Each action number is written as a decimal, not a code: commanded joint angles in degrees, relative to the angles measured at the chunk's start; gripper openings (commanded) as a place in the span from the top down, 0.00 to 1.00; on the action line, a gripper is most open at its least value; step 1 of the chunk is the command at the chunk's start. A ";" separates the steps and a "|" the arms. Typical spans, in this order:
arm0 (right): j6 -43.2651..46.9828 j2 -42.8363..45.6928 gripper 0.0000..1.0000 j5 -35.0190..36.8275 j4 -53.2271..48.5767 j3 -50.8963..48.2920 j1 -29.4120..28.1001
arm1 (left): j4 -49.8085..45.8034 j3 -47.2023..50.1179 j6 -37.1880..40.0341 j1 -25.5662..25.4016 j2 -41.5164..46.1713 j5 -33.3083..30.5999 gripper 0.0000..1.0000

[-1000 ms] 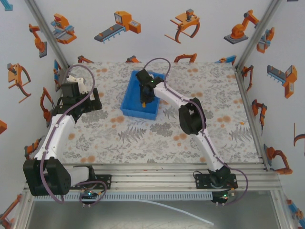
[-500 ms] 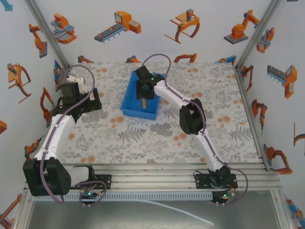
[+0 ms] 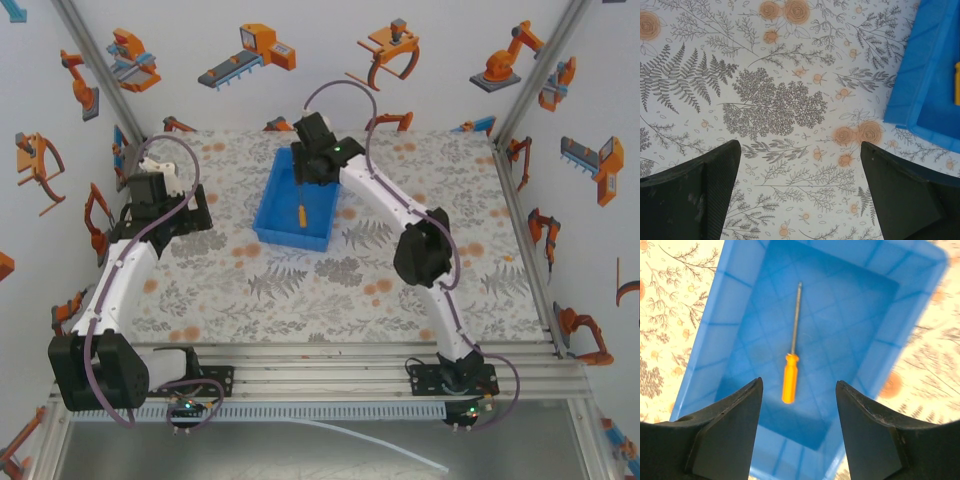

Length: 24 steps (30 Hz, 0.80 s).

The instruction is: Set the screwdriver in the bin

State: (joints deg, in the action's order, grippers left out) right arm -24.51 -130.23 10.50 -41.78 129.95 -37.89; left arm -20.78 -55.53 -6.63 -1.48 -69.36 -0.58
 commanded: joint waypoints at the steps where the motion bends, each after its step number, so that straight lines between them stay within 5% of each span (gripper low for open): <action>1: 2.68 10.30 0.42 2.91 4.96 -9.11 2.29 | 3.25 1.59 0.20 -0.19 0.48 -1.11 0.03; 10: 3.10 33.01 0.38 3.34 21.06 -44.15 12.03 | 16.69 9.69 0.27 -0.02 -0.29 -1.91 0.03; 12: 5.43 37.92 0.22 3.91 26.16 -52.78 14.22 | 22.36 12.84 0.99 -0.02 -0.83 -2.24 0.03; 21: 10.48 48.95 0.18 9.81 38.98 -76.28 23.59 | 44.35 20.66 5.33 0.44 -10.75 -1.93 0.03; 24: 11.93 50.00 0.17 10.41 42.55 -81.40 26.36 | 42.47 18.84 4.47 1.29 -14.23 0.30 0.03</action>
State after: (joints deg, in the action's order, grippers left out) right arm -15.53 -82.02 17.98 -7.11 52.14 -13.30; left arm 15.79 -35.83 -3.18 -0.89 -81.67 -1.58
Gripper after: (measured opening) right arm 0.824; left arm 0.974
